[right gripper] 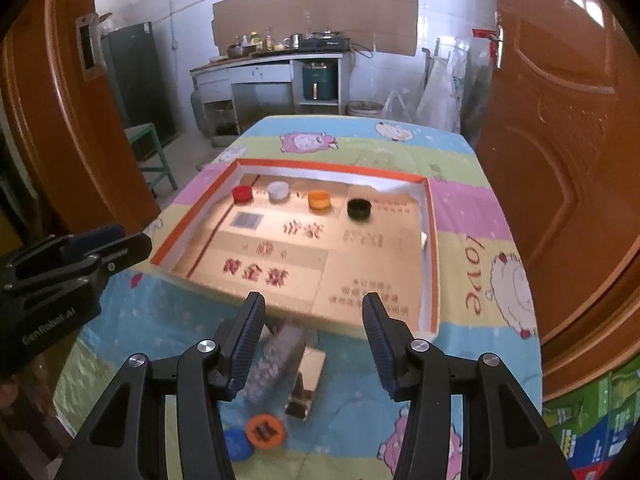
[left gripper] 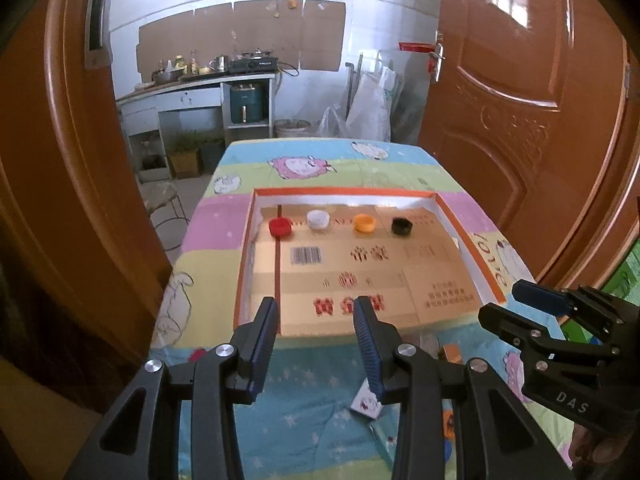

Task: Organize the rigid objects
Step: 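Withdraw both tools from the tray toward the remaining objects, then grasp the gold box with the right tool while the left tool grasps the white Hello Kitty box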

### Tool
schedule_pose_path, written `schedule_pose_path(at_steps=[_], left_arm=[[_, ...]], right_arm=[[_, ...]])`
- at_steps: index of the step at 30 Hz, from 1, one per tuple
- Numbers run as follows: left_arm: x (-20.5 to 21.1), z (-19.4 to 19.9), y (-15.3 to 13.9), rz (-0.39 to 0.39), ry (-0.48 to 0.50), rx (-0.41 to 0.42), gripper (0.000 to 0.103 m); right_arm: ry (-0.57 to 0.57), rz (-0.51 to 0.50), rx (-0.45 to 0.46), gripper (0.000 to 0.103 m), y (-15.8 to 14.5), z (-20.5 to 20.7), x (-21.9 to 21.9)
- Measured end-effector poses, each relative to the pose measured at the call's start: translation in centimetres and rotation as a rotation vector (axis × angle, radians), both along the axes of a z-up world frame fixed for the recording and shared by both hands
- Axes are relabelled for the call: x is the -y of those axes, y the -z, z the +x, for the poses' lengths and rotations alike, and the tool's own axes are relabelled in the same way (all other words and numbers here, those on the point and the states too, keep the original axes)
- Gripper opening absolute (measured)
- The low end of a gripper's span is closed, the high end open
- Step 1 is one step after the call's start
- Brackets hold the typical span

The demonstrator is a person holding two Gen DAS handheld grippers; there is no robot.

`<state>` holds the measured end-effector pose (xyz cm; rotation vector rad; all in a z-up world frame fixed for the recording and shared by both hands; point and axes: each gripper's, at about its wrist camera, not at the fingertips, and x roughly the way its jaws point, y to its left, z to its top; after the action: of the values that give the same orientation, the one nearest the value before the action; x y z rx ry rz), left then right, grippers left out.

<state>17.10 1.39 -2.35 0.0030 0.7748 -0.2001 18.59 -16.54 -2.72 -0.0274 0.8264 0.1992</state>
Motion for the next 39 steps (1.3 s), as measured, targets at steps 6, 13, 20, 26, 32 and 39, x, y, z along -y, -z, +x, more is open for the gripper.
schedule_pose_path(at_steps=[6,13,20,26,32,39], left_arm=[[0.3,-1.8,1.7,-0.015,0.036,-0.018,0.039],[0.8,-2.8,3.6,-0.024,0.089,-0.049,0.039],[2.1,-2.6,5.3,-0.014,0.151,-0.08,0.039],[3.0,-2.0,6.5,0.0,0.192,-0.102,0.039],[3.8,-1.2,7.6,0.026,0.231,-0.118,0.039],[4.7,-0.1,9.0,0.069,0.28,-0.137,0.039]], right_arm=[[0.007,-0.013,-0.024,0.052,2.0,-1.6,0.4],[0.01,-0.024,-0.055,0.052,4.0,-3.1,0.3],[0.021,-0.02,-0.079,0.052,5.1,-3.5,0.3],[0.039,-0.02,-0.088,0.052,5.7,-3.0,0.3],[0.046,-0.017,-0.104,0.052,6.4,-2.6,0.1],[0.049,-0.011,-0.116,0.052,6.8,-2.0,0.1]])
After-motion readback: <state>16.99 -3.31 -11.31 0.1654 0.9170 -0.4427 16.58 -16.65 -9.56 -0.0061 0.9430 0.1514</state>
